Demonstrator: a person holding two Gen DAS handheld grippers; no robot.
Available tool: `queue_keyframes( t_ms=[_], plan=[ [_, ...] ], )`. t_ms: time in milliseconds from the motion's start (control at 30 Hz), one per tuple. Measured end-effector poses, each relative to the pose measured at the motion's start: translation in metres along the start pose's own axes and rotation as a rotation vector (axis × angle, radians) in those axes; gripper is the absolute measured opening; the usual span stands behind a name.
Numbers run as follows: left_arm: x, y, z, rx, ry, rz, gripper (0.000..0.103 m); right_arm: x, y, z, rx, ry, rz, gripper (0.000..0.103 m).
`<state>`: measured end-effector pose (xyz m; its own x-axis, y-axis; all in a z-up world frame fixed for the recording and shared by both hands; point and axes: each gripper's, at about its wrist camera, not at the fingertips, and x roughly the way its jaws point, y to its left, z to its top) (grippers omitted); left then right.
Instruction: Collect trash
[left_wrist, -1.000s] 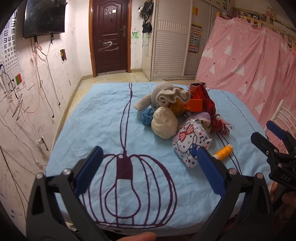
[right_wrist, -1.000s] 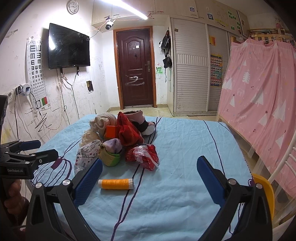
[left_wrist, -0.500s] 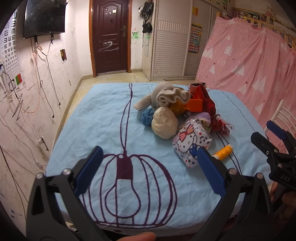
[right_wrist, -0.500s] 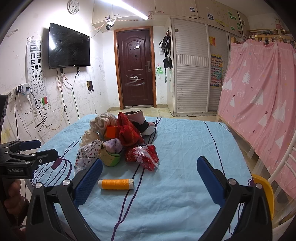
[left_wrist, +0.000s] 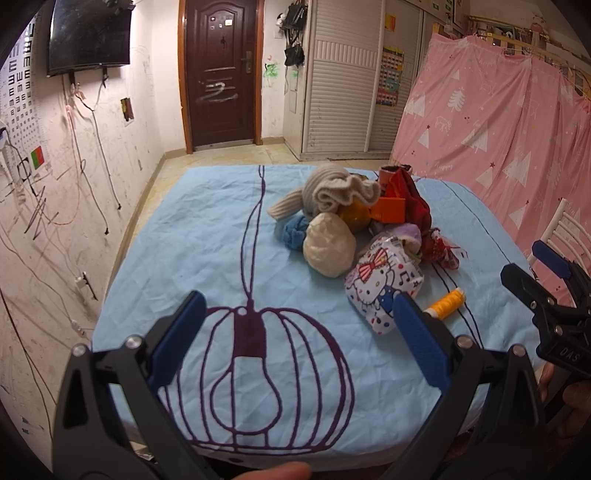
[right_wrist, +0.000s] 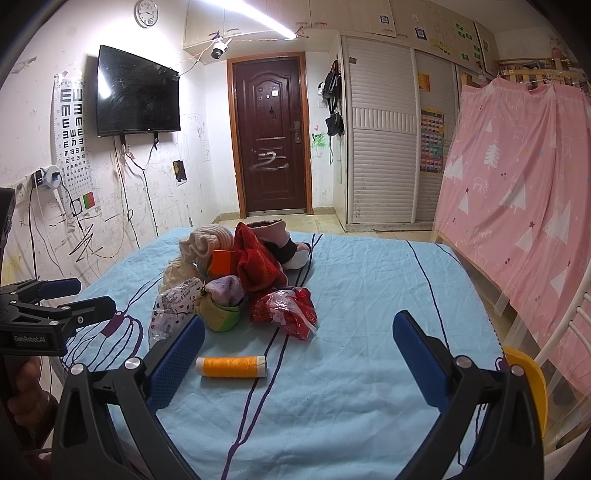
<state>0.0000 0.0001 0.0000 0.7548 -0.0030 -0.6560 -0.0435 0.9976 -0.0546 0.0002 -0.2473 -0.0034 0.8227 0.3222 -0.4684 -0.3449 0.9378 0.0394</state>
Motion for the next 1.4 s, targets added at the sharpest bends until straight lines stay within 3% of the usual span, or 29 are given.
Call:
queue_keyframes(
  t_ms=[600,1067,1333,1400],
  plan=[
    [0.0,0.0,0.0,0.002,0.001,-0.004,0.097,0.002,0.001,-0.001,-0.006,0.006,-0.002,0.095],
    [0.016,-0.037,0.001,0.103,0.022,-0.136,0.096,0.022,0.006,-0.01,-0.026,0.081,0.051,0.095],
    [0.045,-0.051,0.01,0.118,0.075,-0.152,0.076,0.023,-0.027,-0.011,0.062,0.09,0.064,0.095],
    [0.053,-0.054,0.01,0.12,0.095,-0.149,0.058,0.022,-0.03,-0.012,0.071,0.096,0.091,0.095]
  ],
)
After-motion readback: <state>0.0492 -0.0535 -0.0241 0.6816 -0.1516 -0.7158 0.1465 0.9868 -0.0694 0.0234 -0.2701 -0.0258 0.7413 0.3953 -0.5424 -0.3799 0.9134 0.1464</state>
